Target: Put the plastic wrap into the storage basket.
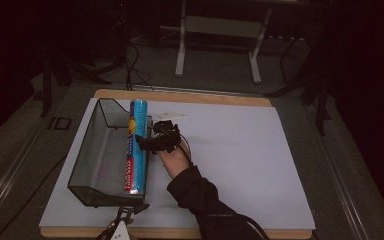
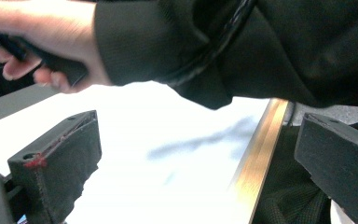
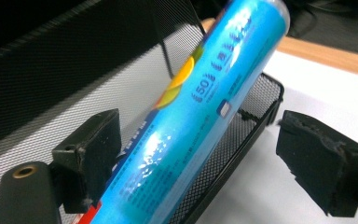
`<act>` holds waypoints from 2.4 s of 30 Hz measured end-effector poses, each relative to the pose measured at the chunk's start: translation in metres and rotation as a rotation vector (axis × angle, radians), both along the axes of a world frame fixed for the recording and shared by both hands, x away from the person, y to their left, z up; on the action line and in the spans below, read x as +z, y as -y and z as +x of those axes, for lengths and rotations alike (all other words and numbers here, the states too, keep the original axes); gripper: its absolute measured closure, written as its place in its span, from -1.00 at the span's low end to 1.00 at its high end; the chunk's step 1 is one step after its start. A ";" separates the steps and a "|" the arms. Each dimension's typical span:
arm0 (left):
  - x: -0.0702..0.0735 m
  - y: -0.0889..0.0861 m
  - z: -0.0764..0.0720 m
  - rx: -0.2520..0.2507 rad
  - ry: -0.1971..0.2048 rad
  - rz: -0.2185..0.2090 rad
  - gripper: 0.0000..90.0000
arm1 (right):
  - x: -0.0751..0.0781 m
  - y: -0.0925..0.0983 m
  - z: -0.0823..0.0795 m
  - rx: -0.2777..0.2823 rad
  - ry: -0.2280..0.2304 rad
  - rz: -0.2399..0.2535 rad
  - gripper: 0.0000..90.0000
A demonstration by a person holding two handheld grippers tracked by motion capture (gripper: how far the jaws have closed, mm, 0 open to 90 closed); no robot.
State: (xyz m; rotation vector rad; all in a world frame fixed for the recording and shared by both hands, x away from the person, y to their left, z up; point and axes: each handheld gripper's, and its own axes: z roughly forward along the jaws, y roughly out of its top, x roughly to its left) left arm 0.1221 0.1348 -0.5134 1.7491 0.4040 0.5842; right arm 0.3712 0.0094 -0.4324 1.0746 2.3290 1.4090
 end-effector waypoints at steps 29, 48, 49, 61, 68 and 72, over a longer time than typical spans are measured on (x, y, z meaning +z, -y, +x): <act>-0.003 0.005 0.002 -0.010 -0.023 0.013 -0.98 | 0.004 0.115 -0.048 0.047 0.215 -0.045 -0.74; -0.003 0.007 0.002 -0.017 -0.023 0.019 -0.98 | -0.021 0.190 -0.073 -0.049 0.192 -0.050 -0.72; -0.003 0.008 0.002 -0.018 -0.023 0.019 -0.99 | -0.022 0.193 -0.074 -0.053 0.190 -0.051 -0.72; -0.003 0.009 0.002 -0.021 -0.025 0.018 -0.99 | -0.039 0.226 -0.091 -0.097 0.166 -0.058 -0.72; -0.003 0.010 0.002 -0.025 -0.027 0.023 -0.98 | -0.044 0.242 -0.099 -0.122 0.166 -0.043 -0.72; -0.004 0.011 0.002 -0.026 -0.030 0.023 -0.98 | -0.047 0.255 -0.105 -0.139 0.176 -0.036 -0.72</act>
